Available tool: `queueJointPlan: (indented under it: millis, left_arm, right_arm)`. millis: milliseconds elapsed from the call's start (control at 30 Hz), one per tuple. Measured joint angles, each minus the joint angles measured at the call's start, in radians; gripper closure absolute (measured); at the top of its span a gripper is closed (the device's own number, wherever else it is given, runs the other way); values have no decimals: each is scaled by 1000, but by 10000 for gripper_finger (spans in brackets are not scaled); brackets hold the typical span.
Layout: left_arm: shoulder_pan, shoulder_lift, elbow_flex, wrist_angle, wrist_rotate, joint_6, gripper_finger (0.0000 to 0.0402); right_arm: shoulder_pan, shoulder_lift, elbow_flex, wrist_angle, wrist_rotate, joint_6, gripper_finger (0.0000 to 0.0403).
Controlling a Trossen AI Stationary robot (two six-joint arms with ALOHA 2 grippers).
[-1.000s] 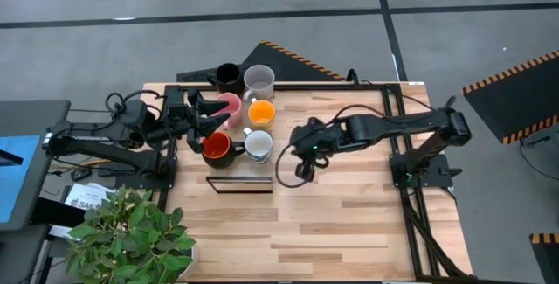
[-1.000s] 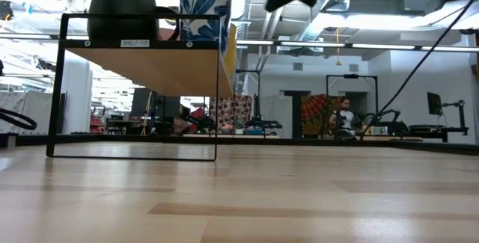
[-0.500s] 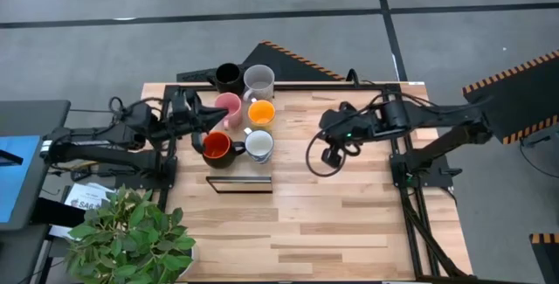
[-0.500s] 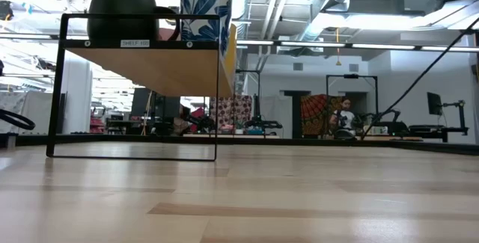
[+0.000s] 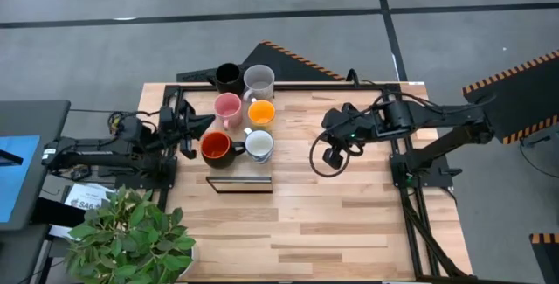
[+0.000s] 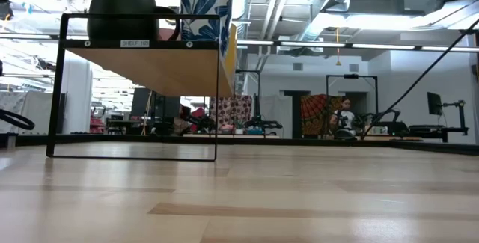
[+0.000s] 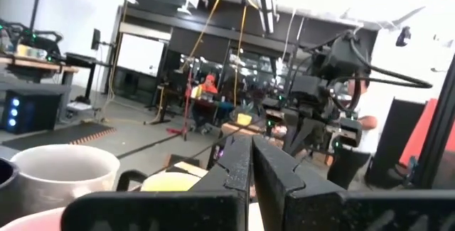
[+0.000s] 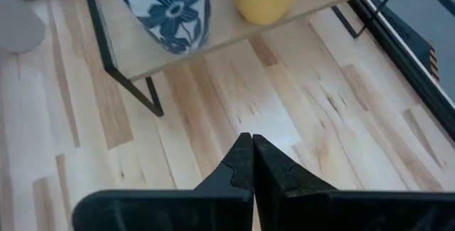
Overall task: Place coffee mugs
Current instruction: Return to Home Position
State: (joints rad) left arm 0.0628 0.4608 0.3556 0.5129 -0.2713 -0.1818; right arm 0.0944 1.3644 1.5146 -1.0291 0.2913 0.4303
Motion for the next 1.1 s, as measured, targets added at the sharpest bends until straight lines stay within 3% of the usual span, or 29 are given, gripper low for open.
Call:
queueJointPlan:
  millis: [267, 500, 667, 867, 1100]
  left_arm:
    - [0, -127, -98, -4, -3, -10, 402]
    - [0, -211, -209, 29, 13, -75, 401]
    - [0, -321, -227, 33, 24, -50, 401]
    - [0, -463, -227, -160, -8, -26, 401]
    - [0, -460, -231, -213, 7, -36, 401]
  right_arm:
    - [0, -2, 1, 12, 0, 16, 363]
    - [4, -2, 1, 12, -8, 31, 385]
    - [3, -2, 1, 10, -8, 41, 373]
    - [3, -2, 1, 12, -8, 42, 366]
    - [3, -2, 1, 9, -8, 60, 385]
